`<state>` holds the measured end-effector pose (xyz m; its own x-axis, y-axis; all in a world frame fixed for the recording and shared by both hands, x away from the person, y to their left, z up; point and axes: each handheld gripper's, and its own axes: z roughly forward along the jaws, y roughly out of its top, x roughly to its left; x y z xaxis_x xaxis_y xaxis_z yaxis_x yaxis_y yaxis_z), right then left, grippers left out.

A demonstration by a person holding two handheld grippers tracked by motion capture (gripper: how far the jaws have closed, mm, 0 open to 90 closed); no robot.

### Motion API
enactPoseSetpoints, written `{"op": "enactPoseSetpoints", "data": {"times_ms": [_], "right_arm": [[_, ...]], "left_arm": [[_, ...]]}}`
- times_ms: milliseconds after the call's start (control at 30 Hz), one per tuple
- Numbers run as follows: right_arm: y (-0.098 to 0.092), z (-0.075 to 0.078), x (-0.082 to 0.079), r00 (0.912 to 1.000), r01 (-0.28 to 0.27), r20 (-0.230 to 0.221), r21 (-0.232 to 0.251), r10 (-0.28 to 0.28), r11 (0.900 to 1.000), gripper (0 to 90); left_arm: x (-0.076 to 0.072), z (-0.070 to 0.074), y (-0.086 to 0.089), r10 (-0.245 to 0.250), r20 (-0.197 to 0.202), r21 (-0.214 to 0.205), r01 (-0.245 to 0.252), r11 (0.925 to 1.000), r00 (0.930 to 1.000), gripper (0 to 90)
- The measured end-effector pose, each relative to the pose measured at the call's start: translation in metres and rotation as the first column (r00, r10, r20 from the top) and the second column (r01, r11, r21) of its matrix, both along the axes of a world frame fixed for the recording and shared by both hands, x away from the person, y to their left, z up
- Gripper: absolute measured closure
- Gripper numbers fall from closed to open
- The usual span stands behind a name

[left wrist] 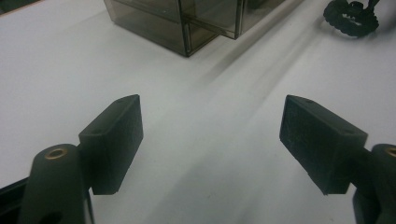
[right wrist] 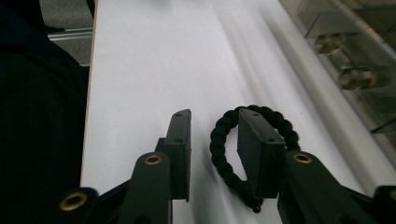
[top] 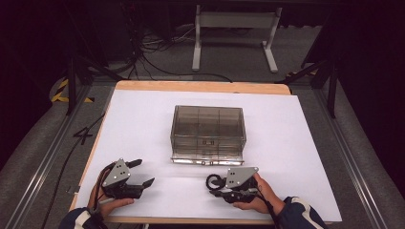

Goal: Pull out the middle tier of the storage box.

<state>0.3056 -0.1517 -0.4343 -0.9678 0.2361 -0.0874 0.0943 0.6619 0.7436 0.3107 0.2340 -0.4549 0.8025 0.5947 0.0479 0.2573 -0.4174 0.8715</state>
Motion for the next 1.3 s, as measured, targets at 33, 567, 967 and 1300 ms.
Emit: {"op": "enactPoseSetpoints", "data": {"times_ms": [33,567,967,1300], "right_arm": [[0.0018,-0.0014,0.0004,1.0000,-0.006,-0.006,-0.009,0.006,0.9999,66.2],[0.0104,-0.0108,0.0065,0.9996,0.017,-0.023,-0.069,-0.019,0.9975,83.2],[0.0065,-0.0043,0.0058,0.9998,0.017,-0.006,-0.051,-0.018,0.9985,85.7],[0.0057,-0.0015,0.0070,0.9999,0.010,-0.014,-0.037,-0.010,0.9993,85.9]], "left_arm": [[0.0000,-0.0006,-0.0003,-0.002,0.003,-0.007,0.002,1.0000,1.0000,20.5],[0.0008,-0.0030,-0.0032,0.008,-0.007,0.009,-0.008,0.9999,0.9999,15.7],[0.0023,-0.0028,-0.0039,0.017,-0.004,0.025,-0.017,0.9995,0.9998,16.4],[0.0047,-0.0027,-0.0013,0.014,-0.007,0.013,-0.014,0.9998,0.9999,17.1]]}}
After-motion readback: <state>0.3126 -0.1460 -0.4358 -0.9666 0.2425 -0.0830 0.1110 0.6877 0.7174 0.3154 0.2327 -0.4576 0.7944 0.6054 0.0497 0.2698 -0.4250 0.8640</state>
